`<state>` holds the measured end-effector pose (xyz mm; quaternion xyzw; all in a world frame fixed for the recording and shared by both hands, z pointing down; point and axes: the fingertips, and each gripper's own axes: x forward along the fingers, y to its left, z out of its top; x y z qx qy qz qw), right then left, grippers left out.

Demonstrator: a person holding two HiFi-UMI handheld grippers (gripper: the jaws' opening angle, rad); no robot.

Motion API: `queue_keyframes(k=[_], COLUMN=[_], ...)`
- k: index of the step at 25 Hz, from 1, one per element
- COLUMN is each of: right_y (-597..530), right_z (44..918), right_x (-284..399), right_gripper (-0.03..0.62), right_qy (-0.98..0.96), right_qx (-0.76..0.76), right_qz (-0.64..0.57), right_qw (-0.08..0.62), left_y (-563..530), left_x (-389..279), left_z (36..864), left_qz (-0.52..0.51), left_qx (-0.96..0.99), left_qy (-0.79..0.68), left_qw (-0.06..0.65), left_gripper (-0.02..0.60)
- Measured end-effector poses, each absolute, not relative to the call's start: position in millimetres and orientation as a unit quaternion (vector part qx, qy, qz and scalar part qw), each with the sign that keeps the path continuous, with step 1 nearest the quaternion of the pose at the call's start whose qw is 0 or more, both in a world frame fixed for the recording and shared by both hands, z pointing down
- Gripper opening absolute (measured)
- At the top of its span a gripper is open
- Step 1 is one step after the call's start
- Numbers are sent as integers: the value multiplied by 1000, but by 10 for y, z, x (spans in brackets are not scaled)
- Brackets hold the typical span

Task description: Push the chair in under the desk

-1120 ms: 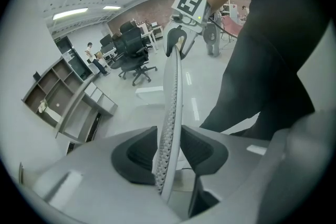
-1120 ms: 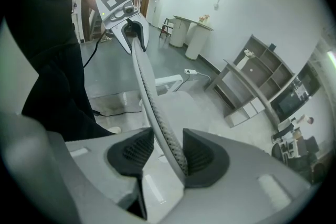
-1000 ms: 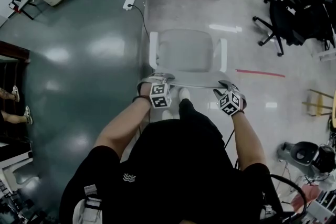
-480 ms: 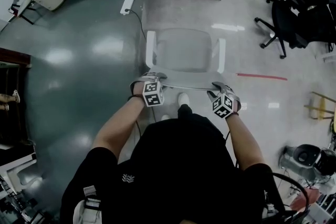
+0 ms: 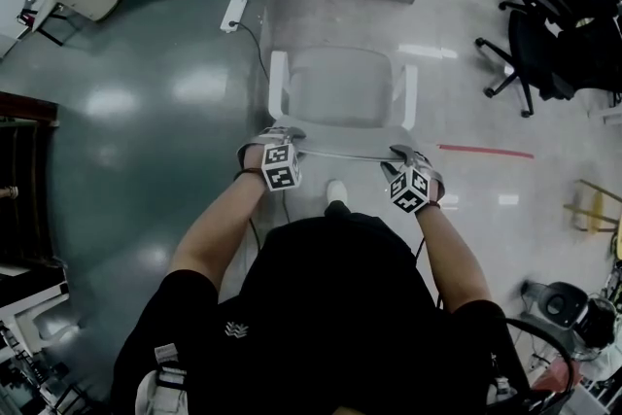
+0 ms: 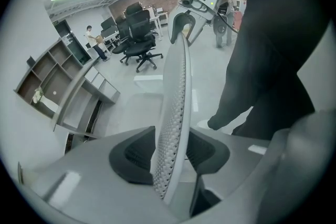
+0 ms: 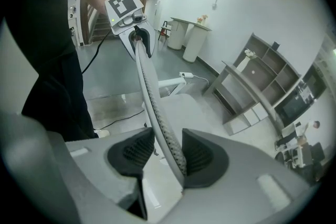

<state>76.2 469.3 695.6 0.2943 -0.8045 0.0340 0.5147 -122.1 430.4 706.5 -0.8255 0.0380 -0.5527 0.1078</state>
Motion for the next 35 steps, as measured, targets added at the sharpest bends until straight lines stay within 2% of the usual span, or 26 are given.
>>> queue_keyframes(k=[17,35], right_y=[3582,2291], right_z=[6952,7002], right_x=[870,745], right_gripper=[172,173], right_qy=[-807,-794], right_qx=[286,295], right_qz=[28,60], right_qw=[516,528], left_y=[3285,1909], left_x=[-1149,-1262], left_z=[7122,7236], left_qz=[-576,-563], left_qx=[-811,-819], left_qy=[61,41], left_qw=[84,101], left_gripper=[170,169])
